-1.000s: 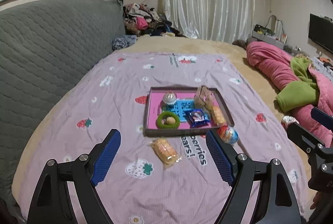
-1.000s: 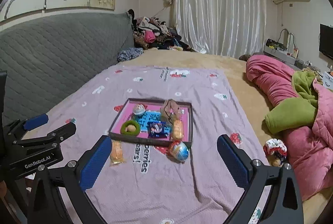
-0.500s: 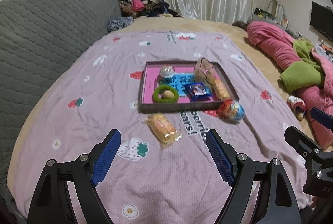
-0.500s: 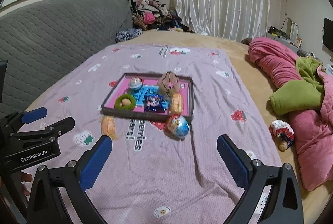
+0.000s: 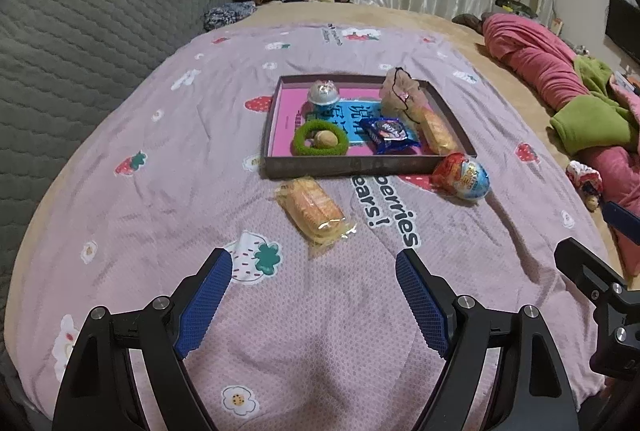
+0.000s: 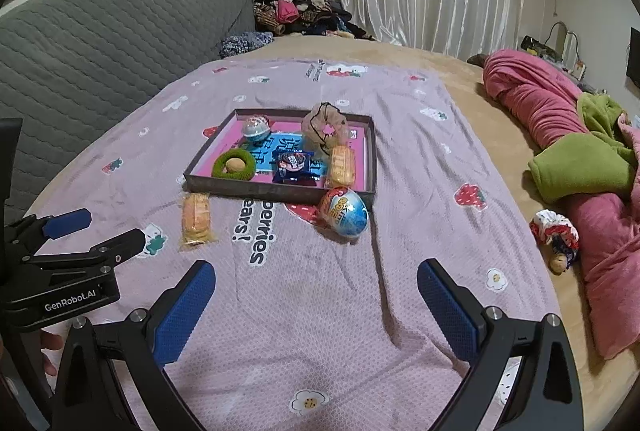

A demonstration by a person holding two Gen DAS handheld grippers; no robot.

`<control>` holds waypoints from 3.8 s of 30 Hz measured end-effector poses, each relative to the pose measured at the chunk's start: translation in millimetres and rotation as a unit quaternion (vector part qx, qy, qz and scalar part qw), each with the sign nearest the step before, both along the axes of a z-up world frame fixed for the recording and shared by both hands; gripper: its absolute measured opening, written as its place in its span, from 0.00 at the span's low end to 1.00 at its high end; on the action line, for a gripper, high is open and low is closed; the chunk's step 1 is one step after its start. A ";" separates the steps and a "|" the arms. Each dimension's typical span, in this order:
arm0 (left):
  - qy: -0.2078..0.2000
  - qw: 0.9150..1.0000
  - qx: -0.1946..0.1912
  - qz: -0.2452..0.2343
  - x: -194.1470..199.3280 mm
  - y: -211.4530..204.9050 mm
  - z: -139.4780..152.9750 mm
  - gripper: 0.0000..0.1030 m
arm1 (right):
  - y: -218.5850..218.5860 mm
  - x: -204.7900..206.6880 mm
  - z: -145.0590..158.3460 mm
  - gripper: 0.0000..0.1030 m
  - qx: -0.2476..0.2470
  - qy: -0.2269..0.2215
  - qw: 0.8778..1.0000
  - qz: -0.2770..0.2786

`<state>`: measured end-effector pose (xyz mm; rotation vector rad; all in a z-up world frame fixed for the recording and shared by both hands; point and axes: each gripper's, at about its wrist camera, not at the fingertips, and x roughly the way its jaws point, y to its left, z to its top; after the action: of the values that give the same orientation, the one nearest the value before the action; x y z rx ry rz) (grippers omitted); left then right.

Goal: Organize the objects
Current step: 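Open both tools and withdraw them from the tray, then approach the biscuit pack with the left tool while the right tool approaches the chocolate egg, then grasp the biscuit pack with the left tool while the right tool grasps the chocolate egg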

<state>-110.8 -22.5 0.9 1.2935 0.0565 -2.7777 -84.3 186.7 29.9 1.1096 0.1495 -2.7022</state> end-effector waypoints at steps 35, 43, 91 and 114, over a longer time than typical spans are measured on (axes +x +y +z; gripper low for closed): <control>-0.047 0.999 0.018 0.004 -70.8 8.7 -64.8 0.82 | -1.0 -75.3 -63.6 0.99 0.011 -0.050 0.999 0.000; -0.058 0.998 0.013 0.020 -98.7 7.1 -78.8 0.82 | -2.9 -102.1 -76.0 0.99 0.022 -0.054 0.998 0.005; -0.076 0.995 0.040 0.042 -147.4 -12.4 -116.2 0.64 | -17.4 -154.2 -125.8 0.57 -0.018 -0.062 0.998 0.019; -0.050 0.998 0.021 0.012 -117.3 -2.5 -101.0 0.43 | -16.8 -111.4 -110.3 0.56 -0.092 -0.055 0.994 0.025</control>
<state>-228.1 -25.0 -100.1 1.4288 0.1231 -2.7017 -195.7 169.9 -80.4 1.1778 -0.0859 -2.5436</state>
